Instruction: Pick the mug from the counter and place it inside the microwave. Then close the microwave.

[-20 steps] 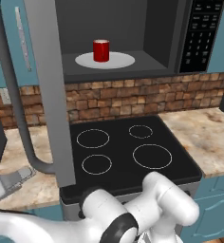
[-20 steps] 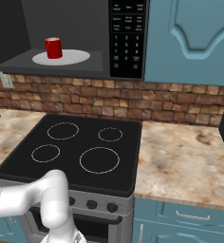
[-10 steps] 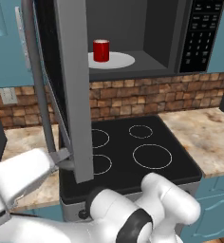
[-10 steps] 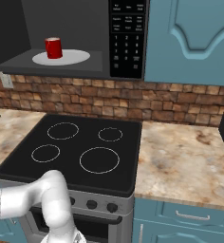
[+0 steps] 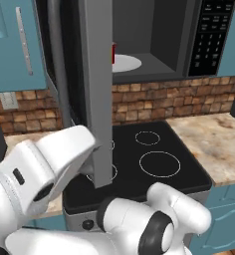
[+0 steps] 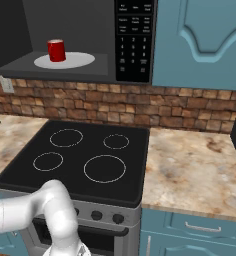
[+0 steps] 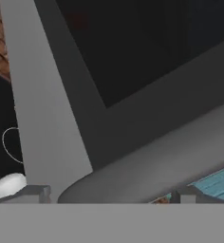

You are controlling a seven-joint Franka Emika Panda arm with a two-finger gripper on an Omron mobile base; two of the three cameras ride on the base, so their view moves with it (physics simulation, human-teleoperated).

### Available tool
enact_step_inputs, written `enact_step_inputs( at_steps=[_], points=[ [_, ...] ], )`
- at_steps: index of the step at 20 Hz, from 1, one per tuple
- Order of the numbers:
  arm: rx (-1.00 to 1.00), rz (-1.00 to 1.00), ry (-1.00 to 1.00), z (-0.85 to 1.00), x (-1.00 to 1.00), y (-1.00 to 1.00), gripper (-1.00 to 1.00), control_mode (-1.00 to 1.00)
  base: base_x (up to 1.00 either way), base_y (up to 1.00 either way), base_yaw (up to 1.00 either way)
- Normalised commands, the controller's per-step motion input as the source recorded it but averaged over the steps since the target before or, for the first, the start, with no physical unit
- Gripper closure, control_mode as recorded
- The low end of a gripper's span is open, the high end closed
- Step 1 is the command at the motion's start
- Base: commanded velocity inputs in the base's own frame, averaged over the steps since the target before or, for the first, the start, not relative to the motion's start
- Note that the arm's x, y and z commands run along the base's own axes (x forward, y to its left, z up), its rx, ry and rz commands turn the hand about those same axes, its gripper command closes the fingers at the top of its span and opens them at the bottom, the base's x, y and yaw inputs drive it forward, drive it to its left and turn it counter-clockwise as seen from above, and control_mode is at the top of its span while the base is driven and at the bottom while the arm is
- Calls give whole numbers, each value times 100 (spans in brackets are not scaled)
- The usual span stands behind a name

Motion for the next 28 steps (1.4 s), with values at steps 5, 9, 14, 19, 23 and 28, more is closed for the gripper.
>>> enact_step_inputs(
  at_steps=[5, 9, 14, 19, 23, 28],
  points=[
    [-1, 14, 4, 25, 1, -62, -100, -100, 0, 0, 0],
    [0, 17, 0, 12, 13, -66, -100, -100, 0, 0, 0],
    [0, 19, 0, 2, 21, -70, -100, -100, 0, 0, 0],
    [0, 20, 0, 1, 41, -75, -100, -100, 0, 0, 0],
    [0, 17, -1, 0, 67, -75, -100, -100, 0, 0, 0],
    [0, 13, -5, -2, 93, -56, -100, -100, 0, 0, 0]
  ],
)
